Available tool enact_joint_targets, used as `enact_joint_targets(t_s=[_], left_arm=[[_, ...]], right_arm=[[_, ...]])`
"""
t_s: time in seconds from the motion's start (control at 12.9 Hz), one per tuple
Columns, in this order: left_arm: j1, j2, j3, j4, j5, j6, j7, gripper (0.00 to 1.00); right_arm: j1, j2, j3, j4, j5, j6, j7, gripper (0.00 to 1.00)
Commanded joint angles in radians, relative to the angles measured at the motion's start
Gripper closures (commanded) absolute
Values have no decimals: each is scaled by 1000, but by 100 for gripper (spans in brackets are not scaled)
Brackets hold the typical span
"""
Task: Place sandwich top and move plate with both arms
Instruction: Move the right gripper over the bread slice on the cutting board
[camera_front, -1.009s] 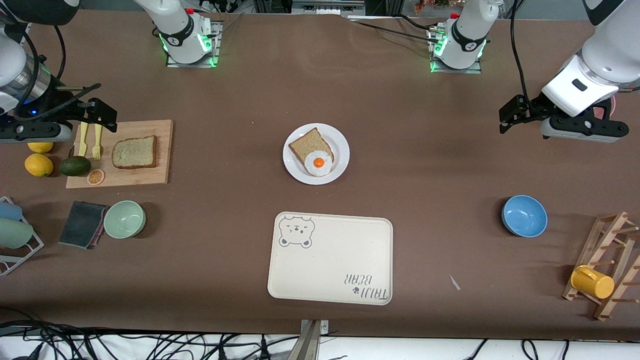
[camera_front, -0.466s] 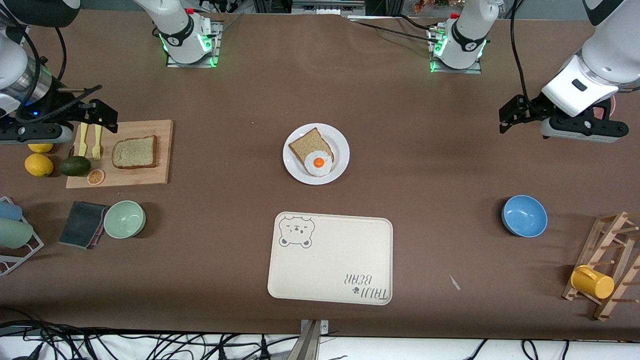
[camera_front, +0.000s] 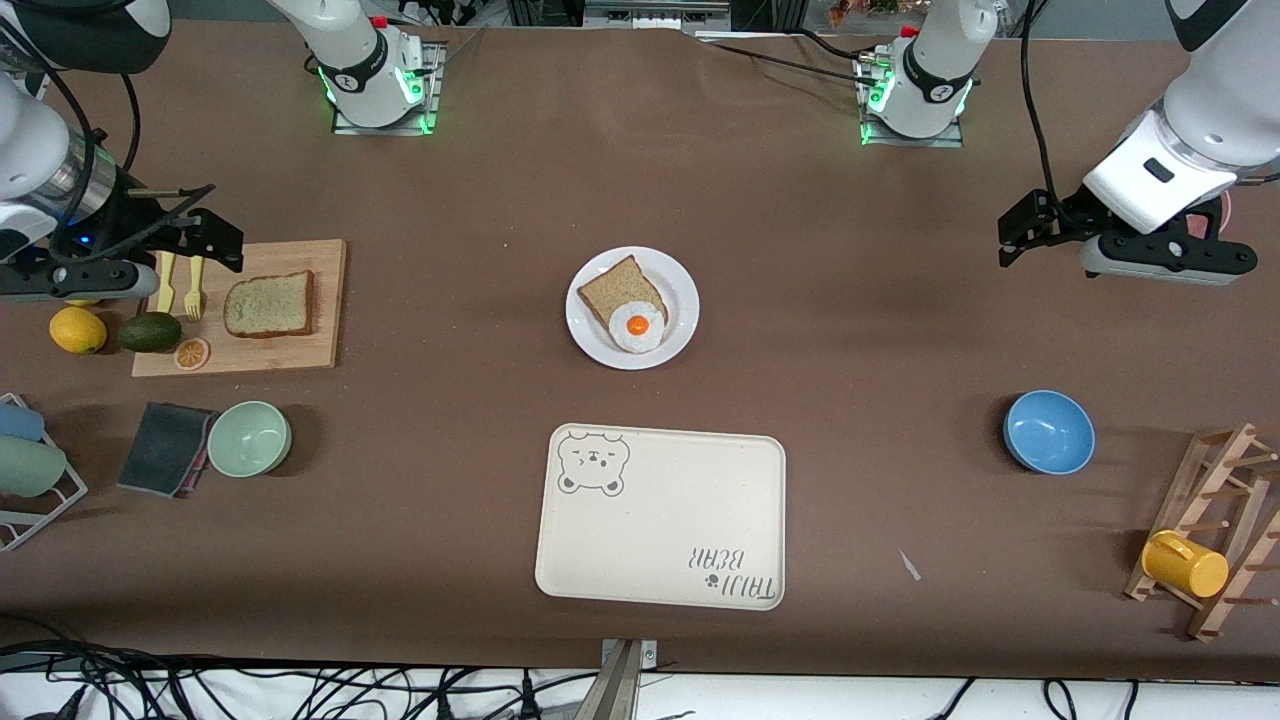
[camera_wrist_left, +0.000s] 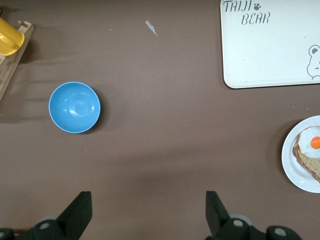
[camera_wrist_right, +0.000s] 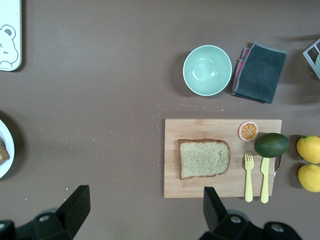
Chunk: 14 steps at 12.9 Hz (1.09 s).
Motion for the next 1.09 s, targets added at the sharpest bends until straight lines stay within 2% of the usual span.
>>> enact_joint_targets(t_s=[0.0, 0.23, 0.54, 1.01], left_arm=[[1, 13, -2, 30, 35, -24, -3, 0], [1, 13, -1, 29, 35, -24, -2, 0], [3, 13, -1, 29, 36, -24, -2, 0], [3, 13, -1, 29, 36, -26, -2, 0]], right_arm=[[43, 9, 8, 1, -55, -6, -8, 0], [128, 70, 8, 1, -200, -50, 2, 0], [142, 92, 8, -9, -231, -68, 12, 0], [160, 72, 7, -216, -293, 54, 147, 0]])
